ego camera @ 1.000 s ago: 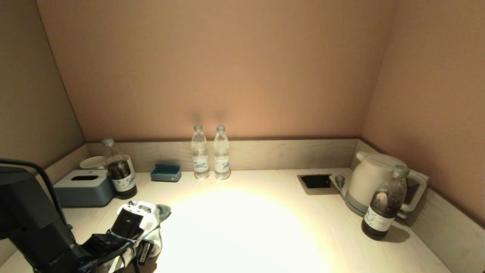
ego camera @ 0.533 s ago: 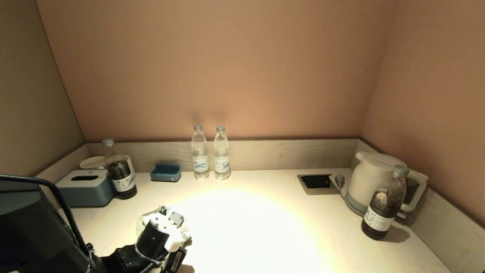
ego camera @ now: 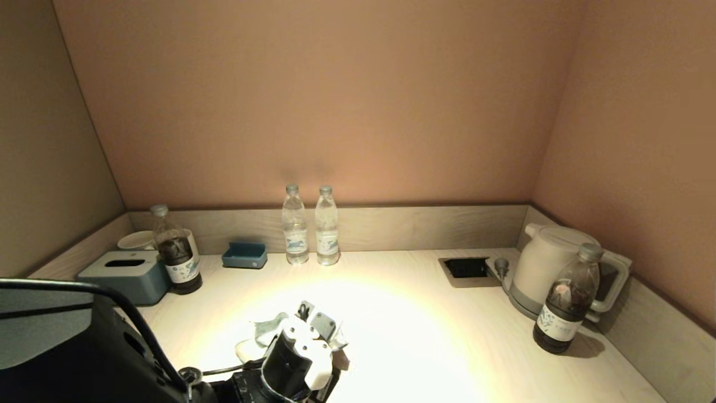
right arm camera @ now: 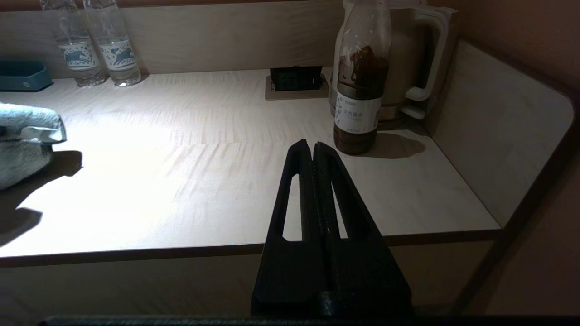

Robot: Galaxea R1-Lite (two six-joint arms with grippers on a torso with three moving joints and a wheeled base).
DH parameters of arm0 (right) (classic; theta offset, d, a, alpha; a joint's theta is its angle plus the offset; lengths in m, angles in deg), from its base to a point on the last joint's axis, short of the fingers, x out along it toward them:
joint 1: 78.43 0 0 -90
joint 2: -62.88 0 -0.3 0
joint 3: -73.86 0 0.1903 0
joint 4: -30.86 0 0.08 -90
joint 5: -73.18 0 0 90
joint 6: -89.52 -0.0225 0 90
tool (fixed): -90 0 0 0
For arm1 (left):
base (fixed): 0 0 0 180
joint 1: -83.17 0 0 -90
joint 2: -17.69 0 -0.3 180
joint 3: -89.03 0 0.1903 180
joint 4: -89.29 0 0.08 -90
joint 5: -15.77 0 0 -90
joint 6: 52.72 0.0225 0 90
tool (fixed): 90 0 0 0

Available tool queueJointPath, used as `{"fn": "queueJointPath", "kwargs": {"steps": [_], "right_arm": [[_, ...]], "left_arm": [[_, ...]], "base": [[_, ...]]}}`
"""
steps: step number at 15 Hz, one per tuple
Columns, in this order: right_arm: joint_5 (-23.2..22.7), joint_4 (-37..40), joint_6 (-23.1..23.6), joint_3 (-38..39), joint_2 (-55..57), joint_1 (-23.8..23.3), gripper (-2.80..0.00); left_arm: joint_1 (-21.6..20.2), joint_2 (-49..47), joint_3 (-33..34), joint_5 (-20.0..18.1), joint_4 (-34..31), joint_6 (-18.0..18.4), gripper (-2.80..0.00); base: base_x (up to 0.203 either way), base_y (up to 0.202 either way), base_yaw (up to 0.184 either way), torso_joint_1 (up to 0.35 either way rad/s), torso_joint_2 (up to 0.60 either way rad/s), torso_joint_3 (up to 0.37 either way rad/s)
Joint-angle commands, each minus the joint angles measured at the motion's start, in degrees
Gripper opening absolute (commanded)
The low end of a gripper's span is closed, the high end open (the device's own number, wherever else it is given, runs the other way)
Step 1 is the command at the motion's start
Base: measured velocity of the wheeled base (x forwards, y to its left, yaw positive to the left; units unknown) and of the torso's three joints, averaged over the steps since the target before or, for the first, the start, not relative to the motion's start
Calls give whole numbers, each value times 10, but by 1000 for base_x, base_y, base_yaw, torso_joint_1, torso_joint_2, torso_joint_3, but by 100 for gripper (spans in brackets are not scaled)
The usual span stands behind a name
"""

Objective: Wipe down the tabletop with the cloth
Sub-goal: Sweep the stains on the table

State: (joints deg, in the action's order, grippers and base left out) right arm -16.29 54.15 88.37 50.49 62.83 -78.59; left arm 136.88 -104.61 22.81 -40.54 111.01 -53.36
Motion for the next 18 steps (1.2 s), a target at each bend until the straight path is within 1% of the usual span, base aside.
{"fn": "queueJointPath", "kwargs": {"steps": [1,3,6,10,13,14,16,18], "right_arm": [[0,0,0,0,0,0,-280],[0,0,0,0,0,1,-280],[0,0,0,0,0,0,-280],[0,0,0,0,0,0,-280],[0,0,0,0,0,1,-280],[0,0,0,0,0,0,-280],[0,0,0,0,0,0,-280],[0,0,0,0,0,1,-280]], "left_arm": [[20,-8,-32,2,3,0,-280],[30,-13,-63,1,-1,1,-280],[43,-52,-99,1,-3,1,-280],[44,-86,-106,5,-5,1,-280],[42,-95,-72,27,-17,-2,-280],[41,-92,-47,32,-18,-4,-280],[38,-83,-17,45,-16,-8,-280],[32,-73,1,55,-14,-13,-280]], "base": [[0,0,0,0,0,0],[0,0,0,0,0,0],[0,0,0,0,0,0],[0,0,0,0,0,0],[0,0,0,0,0,0],[0,0,0,0,0,0],[0,0,0,0,0,0],[0,0,0,0,0,0]]}}
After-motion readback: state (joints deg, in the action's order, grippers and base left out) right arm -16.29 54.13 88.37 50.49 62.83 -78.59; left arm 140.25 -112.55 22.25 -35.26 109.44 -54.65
